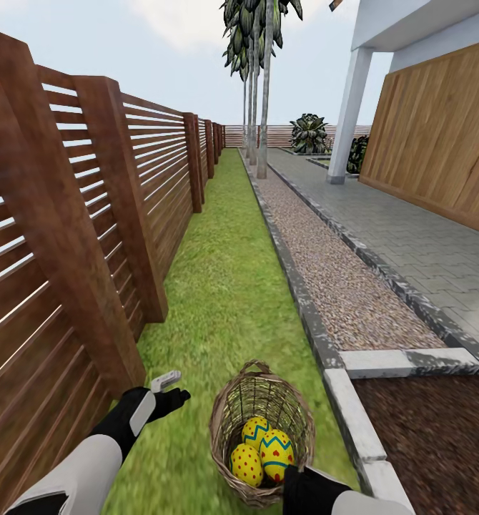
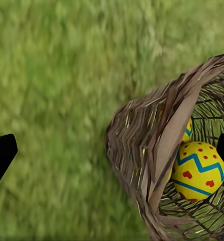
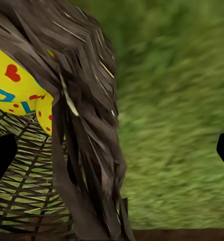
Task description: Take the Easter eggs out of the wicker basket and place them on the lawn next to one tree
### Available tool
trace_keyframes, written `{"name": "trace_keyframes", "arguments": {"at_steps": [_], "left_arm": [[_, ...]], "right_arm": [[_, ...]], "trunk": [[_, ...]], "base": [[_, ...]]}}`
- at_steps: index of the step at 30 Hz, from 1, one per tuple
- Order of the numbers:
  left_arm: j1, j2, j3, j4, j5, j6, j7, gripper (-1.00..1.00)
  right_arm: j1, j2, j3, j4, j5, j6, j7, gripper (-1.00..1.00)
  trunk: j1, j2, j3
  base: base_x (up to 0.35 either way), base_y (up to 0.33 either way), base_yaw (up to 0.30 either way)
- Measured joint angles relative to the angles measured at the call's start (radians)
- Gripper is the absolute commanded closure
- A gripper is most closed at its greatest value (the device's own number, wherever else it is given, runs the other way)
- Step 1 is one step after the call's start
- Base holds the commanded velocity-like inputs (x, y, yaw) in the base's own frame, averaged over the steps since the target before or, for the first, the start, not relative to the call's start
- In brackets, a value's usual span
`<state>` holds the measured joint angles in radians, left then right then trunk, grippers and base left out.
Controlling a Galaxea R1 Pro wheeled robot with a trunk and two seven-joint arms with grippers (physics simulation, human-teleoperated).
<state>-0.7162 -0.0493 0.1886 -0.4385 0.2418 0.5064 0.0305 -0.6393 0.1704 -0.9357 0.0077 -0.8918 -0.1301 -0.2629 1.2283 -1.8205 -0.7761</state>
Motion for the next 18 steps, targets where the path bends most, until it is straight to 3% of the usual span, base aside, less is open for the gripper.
{"name": "trace_keyframes", "arguments": {"at_steps": [13, 18], "left_arm": [[0.0, -0.008, 0.0, 0.0, 0.003, -0.001, -0.017, -1.0], [0.0, 0.0, 0.0, -0.002, 0.01, -0.001, -0.086, -1.0]], "right_arm": [[0.001, 0.001, -0.001, 0.002, 0.0, 0.0, 0.004, -1.0], [0.003, 0.004, 0.0, 0.013, -0.001, 0.0, 0.005, -1.0]], "trunk": [[0.0, 0.0, 0.0], [0.0, 0.0, 0.0]], "base": [[0.0, 0.0, 0.0], [0.0, 0.0, 0.0]]}}
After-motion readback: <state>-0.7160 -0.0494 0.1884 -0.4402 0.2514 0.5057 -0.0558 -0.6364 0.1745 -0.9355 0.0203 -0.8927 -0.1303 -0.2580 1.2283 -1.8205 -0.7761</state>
